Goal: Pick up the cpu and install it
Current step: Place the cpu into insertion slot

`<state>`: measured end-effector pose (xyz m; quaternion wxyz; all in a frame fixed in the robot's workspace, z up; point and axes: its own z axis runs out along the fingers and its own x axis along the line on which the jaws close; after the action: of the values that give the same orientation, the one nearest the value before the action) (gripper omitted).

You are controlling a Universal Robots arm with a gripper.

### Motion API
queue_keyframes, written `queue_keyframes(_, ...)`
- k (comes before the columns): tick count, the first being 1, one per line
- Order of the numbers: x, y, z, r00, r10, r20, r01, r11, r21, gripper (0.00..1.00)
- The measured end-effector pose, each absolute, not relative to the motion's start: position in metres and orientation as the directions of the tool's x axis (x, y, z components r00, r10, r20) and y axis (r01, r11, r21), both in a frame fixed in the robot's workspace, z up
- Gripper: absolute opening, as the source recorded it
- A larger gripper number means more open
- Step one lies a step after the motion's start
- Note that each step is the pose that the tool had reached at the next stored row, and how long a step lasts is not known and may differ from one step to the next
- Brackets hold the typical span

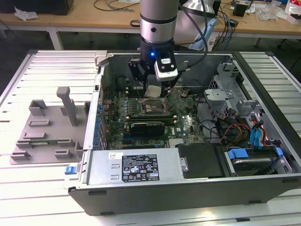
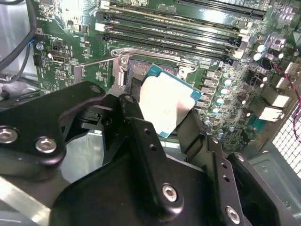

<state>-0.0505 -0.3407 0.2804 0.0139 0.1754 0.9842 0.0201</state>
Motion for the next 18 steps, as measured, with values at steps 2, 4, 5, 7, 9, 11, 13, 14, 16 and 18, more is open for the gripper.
queue_keyframes(2, -0.0505, -0.3407, 0.2804, -0.93, 0.366, -0.02, 0.365, 0.93, 0.044, 0.55)
queue_keyframes(4, -0.0504, -0.3408, 0.2804, -0.924, 0.381, -0.02, 0.38, 0.924, 0.044, 0.55)
queue_keyframes(5, -0.0505, -0.3407, 0.2803, -0.922, 0.388, -0.02, 0.387, 0.921, 0.044, 0.55)
queue_keyframes(7, -0.0505, -0.3407, 0.2803, -0.912, 0.409, -0.02, 0.408, 0.912, 0.044, 0.55)
queue_keyframes(9, -0.0505, -0.3407, 0.2802, -0.899, 0.437, -0.02, 0.435, 0.899, 0.044, 0.55)
queue_keyframes(11, -0.0505, -0.3408, 0.2801, -0.887, 0.461, -0.02, 0.46, 0.887, 0.044, 0.55)
queue_keyframes(13, -0.0505, -0.3408, 0.2801, -0.879, 0.477, -0.02, 0.476, 0.878, 0.044, 0.55)
queue_keyframes(14, -0.0505, -0.3408, 0.28, -0.874, 0.485, -0.02, 0.484, 0.874, 0.044, 0.55)
queue_keyframes(16, -0.0505, -0.3408, 0.2799, -0.856, 0.516, -0.02, 0.515, 0.856, 0.044, 0.55)
queue_keyframes(18, -0.0505, -0.3408, 0.2799, -0.847, 0.531, -0.02, 0.53, 0.847, 0.044, 0.55)
